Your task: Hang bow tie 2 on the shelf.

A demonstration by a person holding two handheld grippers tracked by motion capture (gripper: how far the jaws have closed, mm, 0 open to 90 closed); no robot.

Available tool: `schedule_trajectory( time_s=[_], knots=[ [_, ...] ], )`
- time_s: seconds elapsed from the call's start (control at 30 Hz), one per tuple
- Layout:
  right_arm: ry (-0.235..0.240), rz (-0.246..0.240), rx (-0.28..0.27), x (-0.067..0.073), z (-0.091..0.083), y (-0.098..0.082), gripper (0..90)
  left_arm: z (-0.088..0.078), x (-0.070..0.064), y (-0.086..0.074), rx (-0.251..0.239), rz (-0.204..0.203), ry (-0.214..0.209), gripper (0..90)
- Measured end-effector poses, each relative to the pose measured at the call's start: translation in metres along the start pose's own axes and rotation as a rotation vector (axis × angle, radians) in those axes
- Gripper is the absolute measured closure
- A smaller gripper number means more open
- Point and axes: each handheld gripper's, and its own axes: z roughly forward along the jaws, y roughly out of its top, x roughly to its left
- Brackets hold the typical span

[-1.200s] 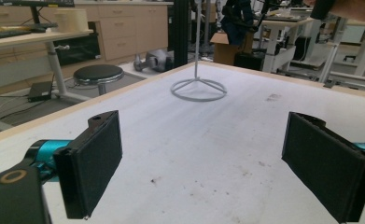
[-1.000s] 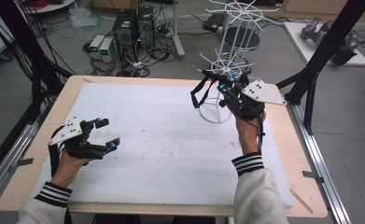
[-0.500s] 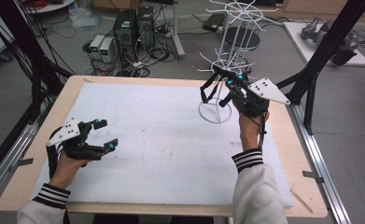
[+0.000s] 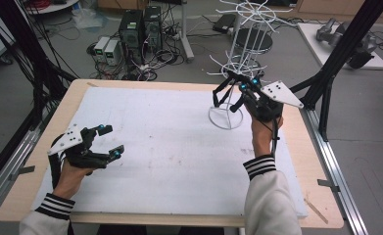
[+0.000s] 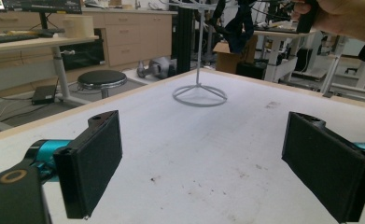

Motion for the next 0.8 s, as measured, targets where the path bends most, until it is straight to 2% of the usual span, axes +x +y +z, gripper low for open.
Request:
schedule_trajectory(
  time_s=[0.17, 0.53, 0.8],
  knots=[
    [-0.004, 0.012, 0.019, -0.001, -0.001, -0.003, 82.8, -0.001, 0.0, 0.0, -0.004, -0.002, 0.003, 12.6],
    [-0.005, -0.012, 0.046, 0.002, -0.006, -0.005, 82.4, 0.0, -0.001, 0.001, -0.007, -0.004, 0.001, 12.6],
    [-0.009, -0.029, 0.105, 0.001, -0.008, -0.013, 77.5, 0.001, -0.002, 0.001, -0.006, -0.002, -0.008, 12.6]
  ],
)
